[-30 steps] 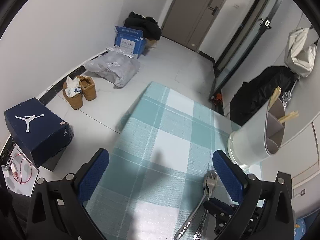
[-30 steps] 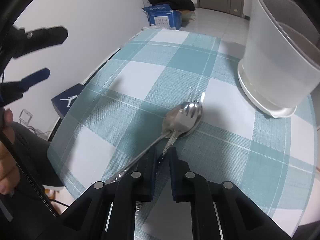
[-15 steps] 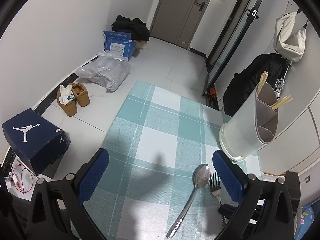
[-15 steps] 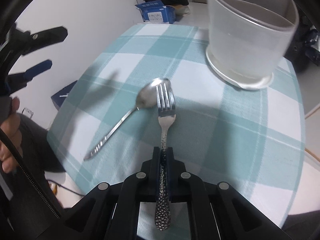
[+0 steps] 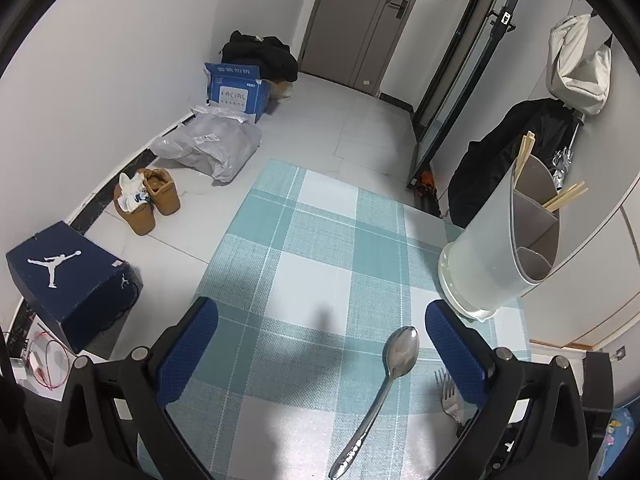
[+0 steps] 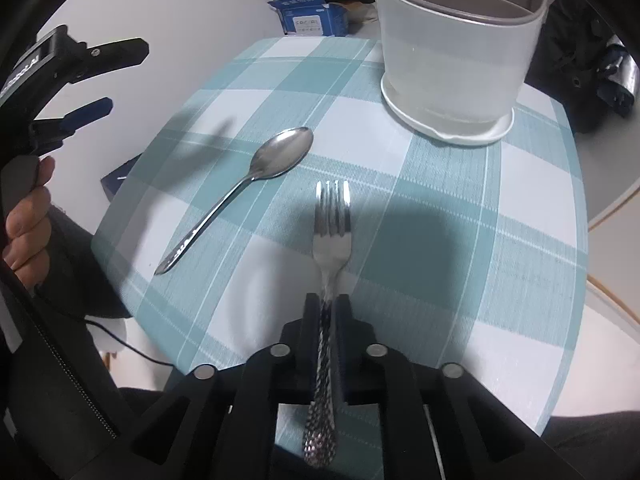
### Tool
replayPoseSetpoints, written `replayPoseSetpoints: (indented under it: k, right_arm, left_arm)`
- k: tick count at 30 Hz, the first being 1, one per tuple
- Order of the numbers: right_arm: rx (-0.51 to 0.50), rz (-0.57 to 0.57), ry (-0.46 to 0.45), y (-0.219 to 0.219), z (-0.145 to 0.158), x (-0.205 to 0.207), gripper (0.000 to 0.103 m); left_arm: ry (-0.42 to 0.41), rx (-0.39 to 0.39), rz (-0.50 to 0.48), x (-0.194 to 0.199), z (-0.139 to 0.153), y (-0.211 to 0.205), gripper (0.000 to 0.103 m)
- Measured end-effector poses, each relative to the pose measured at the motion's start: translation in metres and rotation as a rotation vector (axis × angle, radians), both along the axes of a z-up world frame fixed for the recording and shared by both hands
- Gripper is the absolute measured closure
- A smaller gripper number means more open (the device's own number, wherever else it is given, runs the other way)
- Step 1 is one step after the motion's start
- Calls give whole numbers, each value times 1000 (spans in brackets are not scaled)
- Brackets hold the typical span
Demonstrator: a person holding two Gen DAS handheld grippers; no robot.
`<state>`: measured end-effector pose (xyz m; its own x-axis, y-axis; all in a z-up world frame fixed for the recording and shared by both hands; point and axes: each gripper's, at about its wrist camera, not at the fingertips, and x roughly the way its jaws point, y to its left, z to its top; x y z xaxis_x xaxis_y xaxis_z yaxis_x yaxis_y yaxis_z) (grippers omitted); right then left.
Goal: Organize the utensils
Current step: 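Close the right tool on the silver fork handle, then grasp the silver spoon handle with the left tool while the right tool holds the fork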
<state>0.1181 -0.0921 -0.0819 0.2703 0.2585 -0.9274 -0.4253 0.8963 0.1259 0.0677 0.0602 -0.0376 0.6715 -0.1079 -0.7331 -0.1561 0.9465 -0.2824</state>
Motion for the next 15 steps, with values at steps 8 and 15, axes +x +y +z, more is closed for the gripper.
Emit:
replayPoseSetpoints:
  k: [8, 15]
  right_arm:
    - [-14, 6, -43, 17, -5, 18, 77]
    - [-15, 1, -94, 30, -6, 26, 74]
  left_arm:
    - [14, 12, 1, 1, -4, -1, 1]
    - [34, 8, 7, 6, -7, 0, 1]
